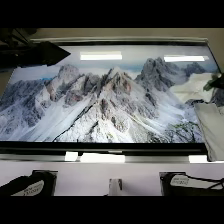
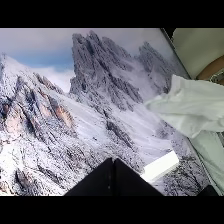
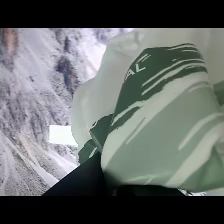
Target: Fold the shirts.
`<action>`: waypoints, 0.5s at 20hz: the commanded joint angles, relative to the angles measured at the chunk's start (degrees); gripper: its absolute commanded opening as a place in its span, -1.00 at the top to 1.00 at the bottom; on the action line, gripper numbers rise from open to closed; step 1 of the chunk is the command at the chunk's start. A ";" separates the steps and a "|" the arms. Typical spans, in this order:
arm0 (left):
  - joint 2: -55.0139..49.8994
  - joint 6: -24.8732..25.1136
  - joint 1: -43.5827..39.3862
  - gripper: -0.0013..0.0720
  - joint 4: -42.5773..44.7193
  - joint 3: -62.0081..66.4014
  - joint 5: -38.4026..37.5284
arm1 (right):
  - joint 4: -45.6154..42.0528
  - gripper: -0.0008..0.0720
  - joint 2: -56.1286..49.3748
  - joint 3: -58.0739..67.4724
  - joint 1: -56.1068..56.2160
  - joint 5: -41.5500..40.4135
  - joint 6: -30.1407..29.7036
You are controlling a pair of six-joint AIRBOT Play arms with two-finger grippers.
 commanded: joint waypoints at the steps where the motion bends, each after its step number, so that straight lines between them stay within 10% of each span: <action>1: 0.04 0.00 0.04 0.88 0.07 0.00 0.00 | -1.57 0.90 0.24 2.78 -10.01 3.91 0.24; 10: 0.04 0.00 0.04 0.88 0.07 0.00 -0.15 | -10.86 0.90 0.22 2.73 -24.96 8.63 2.36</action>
